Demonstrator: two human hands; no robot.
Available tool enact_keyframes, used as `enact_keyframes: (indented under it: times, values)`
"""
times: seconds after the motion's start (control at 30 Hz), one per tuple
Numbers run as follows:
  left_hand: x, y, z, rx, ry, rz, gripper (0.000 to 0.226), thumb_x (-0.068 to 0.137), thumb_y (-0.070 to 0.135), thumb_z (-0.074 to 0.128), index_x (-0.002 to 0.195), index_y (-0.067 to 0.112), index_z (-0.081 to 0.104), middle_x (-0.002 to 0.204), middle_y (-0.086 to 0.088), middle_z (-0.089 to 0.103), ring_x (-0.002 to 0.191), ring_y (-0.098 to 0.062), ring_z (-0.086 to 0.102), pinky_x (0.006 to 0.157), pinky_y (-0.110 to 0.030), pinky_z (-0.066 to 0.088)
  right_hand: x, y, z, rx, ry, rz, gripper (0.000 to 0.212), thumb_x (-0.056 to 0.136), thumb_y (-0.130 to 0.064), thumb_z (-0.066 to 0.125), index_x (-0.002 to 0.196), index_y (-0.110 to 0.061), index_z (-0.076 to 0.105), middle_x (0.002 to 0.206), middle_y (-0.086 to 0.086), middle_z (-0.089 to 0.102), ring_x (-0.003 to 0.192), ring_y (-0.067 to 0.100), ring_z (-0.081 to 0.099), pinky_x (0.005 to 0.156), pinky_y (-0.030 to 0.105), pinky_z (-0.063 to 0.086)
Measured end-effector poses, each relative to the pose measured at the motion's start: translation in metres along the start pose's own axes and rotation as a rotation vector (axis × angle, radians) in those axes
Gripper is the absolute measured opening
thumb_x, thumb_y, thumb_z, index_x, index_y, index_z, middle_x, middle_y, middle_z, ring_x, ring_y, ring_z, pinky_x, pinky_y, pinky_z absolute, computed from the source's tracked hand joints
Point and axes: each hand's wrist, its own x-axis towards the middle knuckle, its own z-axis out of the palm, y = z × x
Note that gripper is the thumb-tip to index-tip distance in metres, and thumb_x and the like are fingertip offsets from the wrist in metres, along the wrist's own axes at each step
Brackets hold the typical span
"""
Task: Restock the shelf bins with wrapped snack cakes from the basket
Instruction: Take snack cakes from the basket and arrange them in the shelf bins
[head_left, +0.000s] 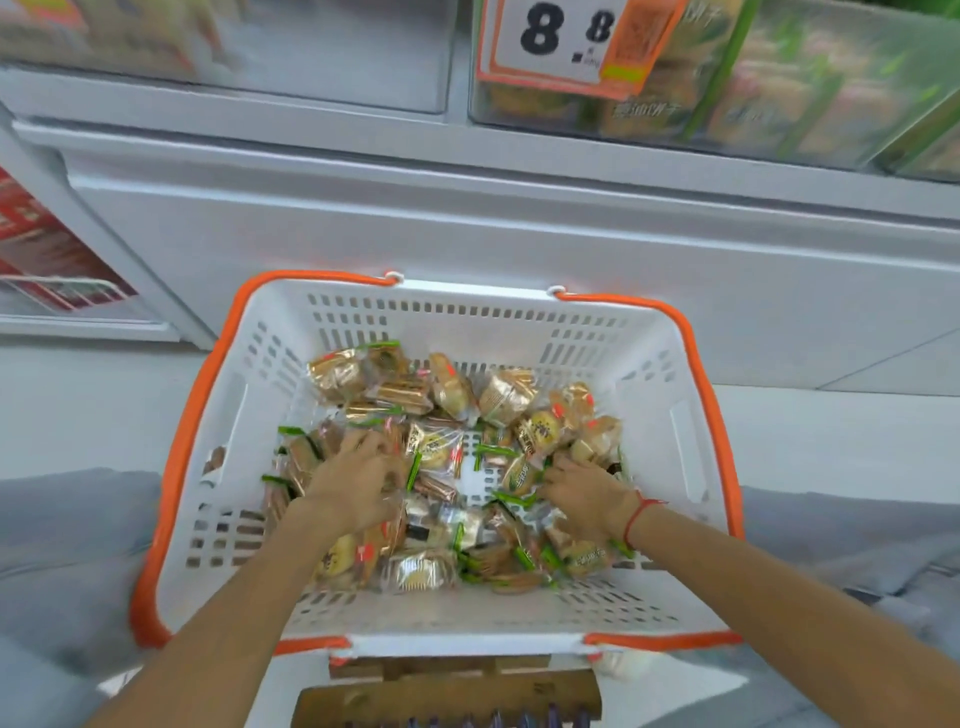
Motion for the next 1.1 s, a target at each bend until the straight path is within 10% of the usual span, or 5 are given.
enact_keyframes:
  times: [0.2,0.47,0.7,0.9,1.1]
  values:
    - [0.0,0.004,0.002,-0.018,-0.001,-0.017,0.025,0.083,0.038,0.066,0.108,0.034,0.06,0.135,0.004,0.034,0.132,-0.018,0.02,0.101,-0.035,0.041,0.006,-0.039,-0.015,0.28,-0.31,0.004,0.027,0.094,-0.022,0.053,0.103,0.002,0.059,0.086,0.012,0.056,0.074,0.025,0.054,0.064,0.034,0.044]
    - [0.005,0.003,-0.004,-0.029,-0.134,-0.048,0.044,0.087,0.029,0.064,0.129,0.03,0.052,0.148,0.0,0.029,0.14,-0.022,0.013,0.11,-0.04,0.031,0.007,-0.033,0.022,-0.005,-0.013,-0.045,0.034,0.085,-0.017,0.068,0.118,-0.013,0.06,0.113,0.007,0.061,0.105,0.026,0.059,0.08,0.037,0.049]
    - [0.014,0.03,-0.02,-0.185,0.018,0.037,0.033,0.092,0.032,0.059,0.124,0.028,0.058,0.132,-0.001,0.056,0.124,-0.022,0.049,0.102,-0.04,0.042,-0.003,-0.015,0.016,0.266,0.101,-0.115,0.02,0.085,-0.022,0.068,0.1,-0.016,0.056,0.1,0.001,0.066,0.092,0.021,0.06,0.066,0.026,0.035]
    - [0.012,0.065,-0.006,-0.576,-0.353,0.03,0.053,0.095,0.028,0.057,0.142,0.013,0.038,0.144,-0.007,0.044,0.126,-0.021,0.048,0.102,-0.031,0.042,-0.01,-0.009,0.004,0.548,0.105,-0.084,0.017,0.089,-0.03,0.064,0.1,-0.019,0.057,0.105,-0.001,0.067,0.092,0.017,0.059,0.07,0.024,0.04]
    - [0.01,0.067,-0.021,-0.793,-0.293,0.02,0.044,0.098,0.03,0.052,0.137,0.011,0.046,0.132,-0.006,0.055,0.124,-0.022,0.051,0.1,-0.029,0.042,-0.024,0.005,-0.065,1.024,0.136,-0.057,0.014,0.088,-0.034,0.067,0.081,-0.03,0.056,0.065,-0.019,0.066,0.065,-0.005,0.061,0.071,0.02,0.048]
